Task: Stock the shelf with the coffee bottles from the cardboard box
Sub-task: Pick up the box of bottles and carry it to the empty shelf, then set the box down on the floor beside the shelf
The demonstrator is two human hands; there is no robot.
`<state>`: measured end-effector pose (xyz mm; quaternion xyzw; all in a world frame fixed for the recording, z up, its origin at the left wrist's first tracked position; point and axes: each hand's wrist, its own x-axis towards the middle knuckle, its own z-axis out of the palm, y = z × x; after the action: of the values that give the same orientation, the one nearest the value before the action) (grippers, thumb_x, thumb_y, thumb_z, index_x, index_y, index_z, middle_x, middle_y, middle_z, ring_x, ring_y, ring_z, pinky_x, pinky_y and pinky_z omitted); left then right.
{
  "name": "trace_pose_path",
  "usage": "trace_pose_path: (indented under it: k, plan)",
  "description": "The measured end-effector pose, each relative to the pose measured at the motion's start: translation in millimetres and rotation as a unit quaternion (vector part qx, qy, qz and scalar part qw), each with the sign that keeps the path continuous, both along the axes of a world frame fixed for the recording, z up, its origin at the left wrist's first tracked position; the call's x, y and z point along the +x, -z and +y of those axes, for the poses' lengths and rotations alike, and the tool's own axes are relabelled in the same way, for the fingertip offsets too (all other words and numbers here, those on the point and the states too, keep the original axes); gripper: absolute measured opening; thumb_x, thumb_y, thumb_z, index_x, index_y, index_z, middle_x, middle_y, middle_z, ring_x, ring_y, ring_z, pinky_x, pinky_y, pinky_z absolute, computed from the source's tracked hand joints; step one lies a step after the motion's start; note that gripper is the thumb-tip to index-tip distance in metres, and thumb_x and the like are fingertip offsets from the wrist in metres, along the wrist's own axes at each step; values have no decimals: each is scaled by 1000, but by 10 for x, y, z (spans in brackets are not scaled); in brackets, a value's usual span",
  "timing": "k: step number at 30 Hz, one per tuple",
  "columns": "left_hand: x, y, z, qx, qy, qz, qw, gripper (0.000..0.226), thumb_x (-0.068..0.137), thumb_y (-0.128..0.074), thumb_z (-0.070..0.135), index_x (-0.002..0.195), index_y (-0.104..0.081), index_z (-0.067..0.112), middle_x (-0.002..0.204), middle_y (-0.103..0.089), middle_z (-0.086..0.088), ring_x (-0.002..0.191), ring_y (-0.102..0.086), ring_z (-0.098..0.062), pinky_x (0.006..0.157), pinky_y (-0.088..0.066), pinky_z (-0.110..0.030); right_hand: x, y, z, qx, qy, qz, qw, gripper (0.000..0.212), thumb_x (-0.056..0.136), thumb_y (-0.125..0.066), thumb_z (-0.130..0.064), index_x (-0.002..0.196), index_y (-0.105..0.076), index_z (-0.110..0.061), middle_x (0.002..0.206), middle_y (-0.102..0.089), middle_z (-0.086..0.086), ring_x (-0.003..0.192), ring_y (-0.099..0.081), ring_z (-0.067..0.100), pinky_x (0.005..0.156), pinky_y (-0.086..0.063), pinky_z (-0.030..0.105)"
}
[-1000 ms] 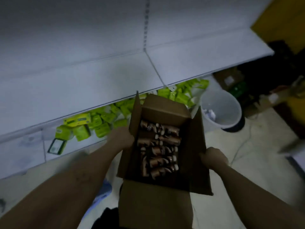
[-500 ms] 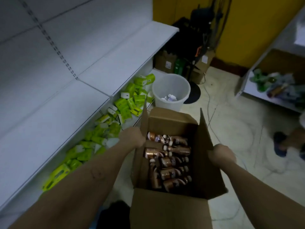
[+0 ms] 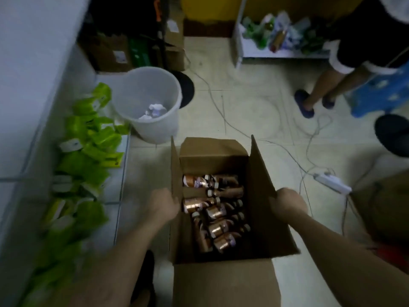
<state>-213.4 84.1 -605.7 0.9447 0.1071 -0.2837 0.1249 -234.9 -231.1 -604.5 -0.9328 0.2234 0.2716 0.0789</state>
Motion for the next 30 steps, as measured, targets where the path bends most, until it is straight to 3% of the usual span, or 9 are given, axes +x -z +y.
trace_pose_path:
  k: [2,4,7,12,16,20,24,30]
  plan:
    - [-8,369,36,-5,-6,-11,1000,41,94,-53,34,56,-45,21,52,-38,7,42,-34,-4,29,-24,-17,-135,428,60,1,36,2,999,26,96,-50,-32,94,-65,-11,76,-60,2,71,-61,19,61,-45,27]
    - [8,854,104,1,11,-14,1000,44,95,-50,35,54,-40,22,51,-38,7,41,-32,-4,32,-19,-17,-229,892,160,4,60,-16,998,28,97,-48,-32,86,-64,-12,72,-60,3,66,-60,19,57,-44,26]
    - [16,1522,120,-7,6,-22,1000,44,96,-49,33,54,-43,20,53,-43,3,45,-37,-7,40,-22,-23,-317,1592,267,18,70,-58,996,31,96,-50,-29,69,-54,-14,59,-50,-1,54,-49,17,48,-32,25]
    - [-126,2427,140,-2,-17,-29,999,42,96,-48,34,58,-48,16,54,-47,0,47,-43,-10,42,-24,-25,-609,2545,292,42,77,-94,992,39,95,-53,-29,58,-49,-16,52,-46,-3,46,-42,11,43,-25,24]
    - [-444,2946,181,-10,-21,-39,999,39,97,-45,38,68,-58,15,63,-58,-3,54,-55,-14,47,-37,-25,-1032,3141,508,54,101,-119,986,35,95,-52,-30,67,-60,-10,54,-52,1,47,-49,17,42,-28,22]
    - [-610,3189,139,-32,-4,-101,994,34,96,-48,34,70,-58,15,66,-59,-4,57,-56,-15,51,-42,-26,-1107,3409,762,35,102,-170,979,30,91,-53,-28,63,-57,-15,52,-50,1,45,-46,21,44,-28,21]
    - [-627,3251,85,-15,49,-161,986,35,93,-52,29,63,-50,13,56,-47,-1,49,-44,-12,44,-25,-25,-1059,3483,836,21,57,-179,982,27,88,-51,-27,66,-57,-13,60,-52,9,55,-49,31,50,-33,26]
    - [-840,3161,345,7,59,-181,982,35,93,-52,30,63,-52,12,60,-52,-4,53,-48,-15,44,-29,-26,-1350,3359,586,25,62,-190,980,28,87,-57,-28,74,-67,-6,59,-52,8,59,-52,29,56,-39,28]
